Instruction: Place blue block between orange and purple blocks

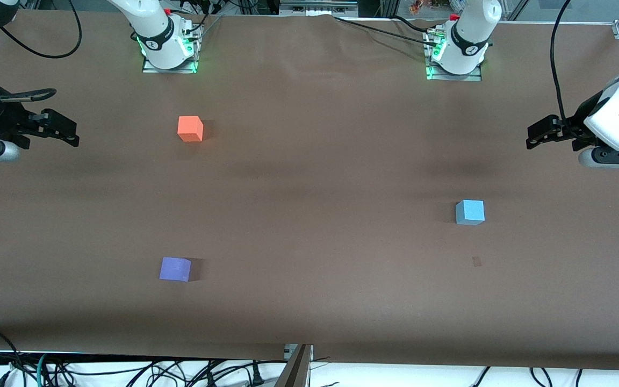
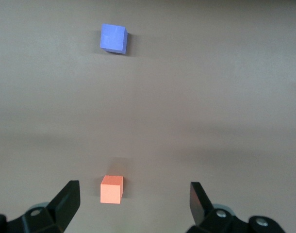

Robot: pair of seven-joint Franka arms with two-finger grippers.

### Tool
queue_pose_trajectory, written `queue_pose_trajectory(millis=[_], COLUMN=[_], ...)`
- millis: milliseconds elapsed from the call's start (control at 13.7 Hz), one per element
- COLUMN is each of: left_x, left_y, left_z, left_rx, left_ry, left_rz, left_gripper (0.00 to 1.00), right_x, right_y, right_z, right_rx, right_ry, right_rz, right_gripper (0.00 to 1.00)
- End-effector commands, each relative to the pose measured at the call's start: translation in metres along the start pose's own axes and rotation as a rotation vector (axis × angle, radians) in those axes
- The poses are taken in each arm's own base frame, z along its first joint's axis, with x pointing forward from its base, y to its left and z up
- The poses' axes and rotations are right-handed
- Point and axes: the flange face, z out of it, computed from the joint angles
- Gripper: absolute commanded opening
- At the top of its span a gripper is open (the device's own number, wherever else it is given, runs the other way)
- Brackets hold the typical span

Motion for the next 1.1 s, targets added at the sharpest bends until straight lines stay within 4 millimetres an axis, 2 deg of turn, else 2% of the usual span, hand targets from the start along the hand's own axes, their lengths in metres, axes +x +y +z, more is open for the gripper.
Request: queue_pose_trajectory(millis=[0,73,365,1022], left_x=[-0.002,0.0,0.001,0.005], left_y=[-0.002,-0.006,0.001,-0.006], left_z=[0.0,-0.006,-0.005,0.005], left_rx=[0.015,0.009,0.014,0.024], left_ry=[0.011,0.026,0.026,0.007], left_rz=[0.02,0.019,0.029,0.014], left_gripper=[1.0,1.0,1.0,1.0], right_x=[0.0,0.001,0.003,0.006], right_y=[0.002,0.002,-0.002,0.0], right_z=[-0.001,-0.001,0.001,0.004], right_rx=[0.018,0.019,0.04,0.038], right_ry=[0.006,0.007,0.013,0.009], right_rz=[-0.002,0.0,-0.004,-0.003], right_gripper=[1.0,1.0,1.0,1.0])
